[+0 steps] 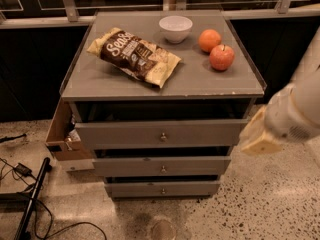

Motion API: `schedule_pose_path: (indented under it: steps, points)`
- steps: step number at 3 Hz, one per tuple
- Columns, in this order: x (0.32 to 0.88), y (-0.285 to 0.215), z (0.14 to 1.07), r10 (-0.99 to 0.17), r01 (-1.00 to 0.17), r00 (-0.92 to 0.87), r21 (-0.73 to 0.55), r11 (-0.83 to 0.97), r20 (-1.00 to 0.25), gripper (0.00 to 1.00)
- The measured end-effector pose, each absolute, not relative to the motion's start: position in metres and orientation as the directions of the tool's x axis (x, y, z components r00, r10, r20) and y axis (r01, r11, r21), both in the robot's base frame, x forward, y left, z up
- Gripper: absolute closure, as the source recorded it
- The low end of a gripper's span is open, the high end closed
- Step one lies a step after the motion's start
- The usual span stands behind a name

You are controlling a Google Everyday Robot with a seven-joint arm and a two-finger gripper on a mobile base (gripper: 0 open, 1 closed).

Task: Open bottom drawer

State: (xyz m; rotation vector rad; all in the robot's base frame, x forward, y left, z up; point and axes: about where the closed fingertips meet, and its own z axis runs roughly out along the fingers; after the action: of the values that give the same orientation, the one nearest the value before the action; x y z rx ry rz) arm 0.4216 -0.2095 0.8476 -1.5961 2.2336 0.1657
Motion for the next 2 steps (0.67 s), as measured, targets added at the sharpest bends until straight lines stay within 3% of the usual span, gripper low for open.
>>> schedule_pose_path:
  steps: [1,2]
  points:
    - [0.411,-0.205,0.749,-0.836,-0.929,-0.338,0.013,0.369,-0.432,0.87]
    - [0.410,-0.204,0.739,-0.834,-0.929,-0.345,0.030,0.369,-0.431,1.00]
